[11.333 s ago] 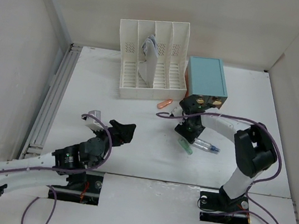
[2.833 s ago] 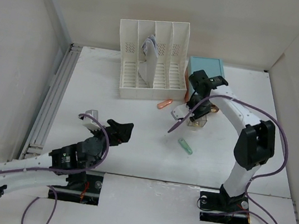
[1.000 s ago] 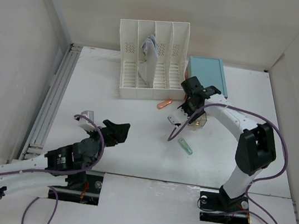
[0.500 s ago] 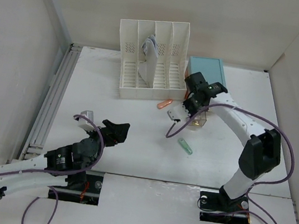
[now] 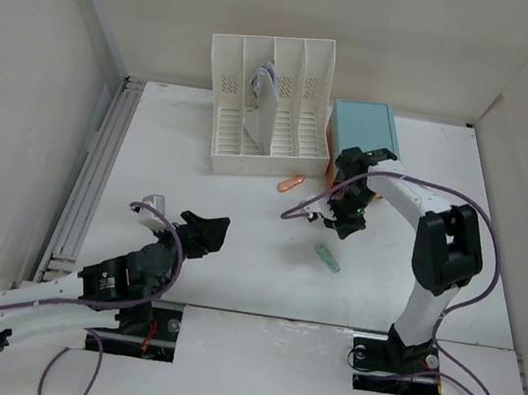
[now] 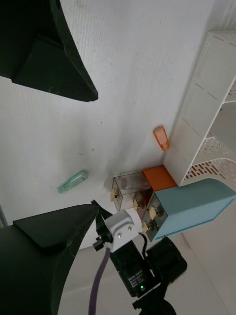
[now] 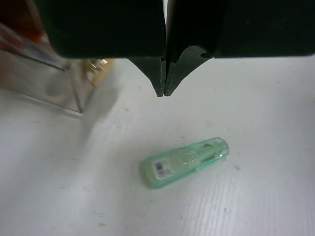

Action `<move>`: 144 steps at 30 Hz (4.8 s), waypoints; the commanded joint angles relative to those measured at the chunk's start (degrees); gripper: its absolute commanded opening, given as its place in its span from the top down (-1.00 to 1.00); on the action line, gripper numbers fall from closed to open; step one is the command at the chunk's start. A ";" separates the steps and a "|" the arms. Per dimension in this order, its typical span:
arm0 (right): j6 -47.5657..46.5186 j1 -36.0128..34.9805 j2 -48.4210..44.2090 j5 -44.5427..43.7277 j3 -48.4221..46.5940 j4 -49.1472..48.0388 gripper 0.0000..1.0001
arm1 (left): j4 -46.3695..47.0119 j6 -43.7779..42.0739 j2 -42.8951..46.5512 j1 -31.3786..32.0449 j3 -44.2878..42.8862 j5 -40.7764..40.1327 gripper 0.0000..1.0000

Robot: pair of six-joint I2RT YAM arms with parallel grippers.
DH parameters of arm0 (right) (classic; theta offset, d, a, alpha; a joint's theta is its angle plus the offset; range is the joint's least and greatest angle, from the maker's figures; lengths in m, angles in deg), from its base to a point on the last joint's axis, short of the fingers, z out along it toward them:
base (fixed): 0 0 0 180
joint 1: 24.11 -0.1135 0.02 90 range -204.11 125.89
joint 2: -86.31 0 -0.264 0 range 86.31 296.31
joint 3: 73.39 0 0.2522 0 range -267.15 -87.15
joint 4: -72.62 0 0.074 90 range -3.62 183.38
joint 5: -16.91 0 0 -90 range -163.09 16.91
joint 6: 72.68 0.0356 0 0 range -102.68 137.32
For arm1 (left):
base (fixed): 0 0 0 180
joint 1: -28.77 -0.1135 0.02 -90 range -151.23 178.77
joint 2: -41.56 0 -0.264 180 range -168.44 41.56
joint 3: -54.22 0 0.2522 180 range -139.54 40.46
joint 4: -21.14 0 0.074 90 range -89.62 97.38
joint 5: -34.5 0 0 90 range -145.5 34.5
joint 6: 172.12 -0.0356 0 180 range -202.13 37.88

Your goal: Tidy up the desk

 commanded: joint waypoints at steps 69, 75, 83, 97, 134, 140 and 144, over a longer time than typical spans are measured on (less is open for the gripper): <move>103.14 32.39 -40.35 16.07 46.85 -82.16 -0.88 | 47.72 -11.70 -32.24 -3.35 5.28 24.23 -0.66; 106.68 36.97 -31.48 14.66 47.46 -84.62 -0.76 | 56.17 -12.49 -42.44 -5.64 1.86 31.89 -0.68; 112.92 38.99 -14.78 20.81 44.75 -94.99 -0.69 | 59.25 -11.87 -44.56 -5.64 1.67 33.21 -0.68; 126.89 38.99 4.56 26.36 39.56 -118.89 -0.66 | 58.73 -11.34 -44.03 -5.64 2.29 33.21 -0.68; 138.95 34.51 5.80 21.26 48.44 -145.81 0.16 | 54.42 -9.76 -37.09 -5.64 4.93 31.54 -0.68; 135.88 34.51 5.01 22.40 49.49 -142.74 0.31 | 53.90 -9.76 -35.86 -5.64 4.93 31.02 -0.68; 133.24 35.12 1.51 23.55 51.16 -138.61 0.36 | 53.28 -9.76 -34.19 -5.64 5.46 30.49 -0.68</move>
